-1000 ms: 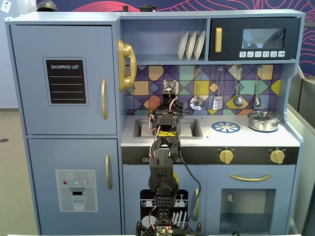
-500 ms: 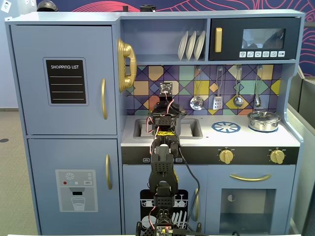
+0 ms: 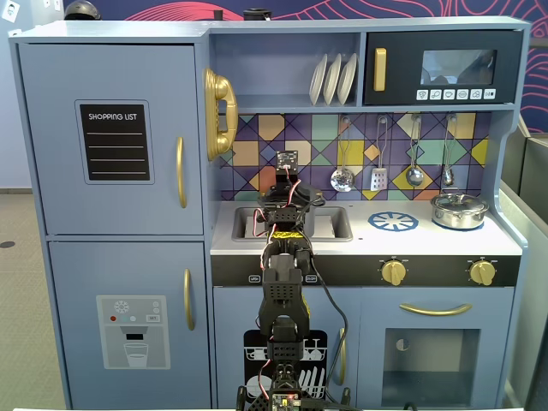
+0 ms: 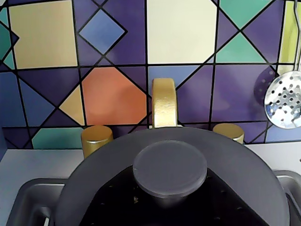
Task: Pick up the lid from the counter and put it on the gray recipient
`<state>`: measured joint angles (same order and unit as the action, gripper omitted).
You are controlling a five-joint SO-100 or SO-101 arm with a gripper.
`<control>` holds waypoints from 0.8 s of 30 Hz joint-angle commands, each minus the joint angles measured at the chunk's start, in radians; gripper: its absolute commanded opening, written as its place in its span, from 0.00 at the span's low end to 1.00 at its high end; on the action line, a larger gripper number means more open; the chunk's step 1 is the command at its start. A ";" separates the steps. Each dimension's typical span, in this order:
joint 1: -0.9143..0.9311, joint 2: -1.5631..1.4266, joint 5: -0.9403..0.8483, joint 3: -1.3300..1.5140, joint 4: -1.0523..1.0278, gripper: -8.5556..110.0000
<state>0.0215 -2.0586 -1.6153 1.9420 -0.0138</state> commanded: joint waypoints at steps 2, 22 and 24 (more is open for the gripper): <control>-0.012 -0.057 0.008 -0.008 0.014 0.07; -0.015 -0.149 0.021 -0.066 -0.193 0.16; -0.018 -0.187 0.026 -0.066 -0.265 0.19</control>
<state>0.0215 -2.1583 -1.6076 1.9390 -0.1979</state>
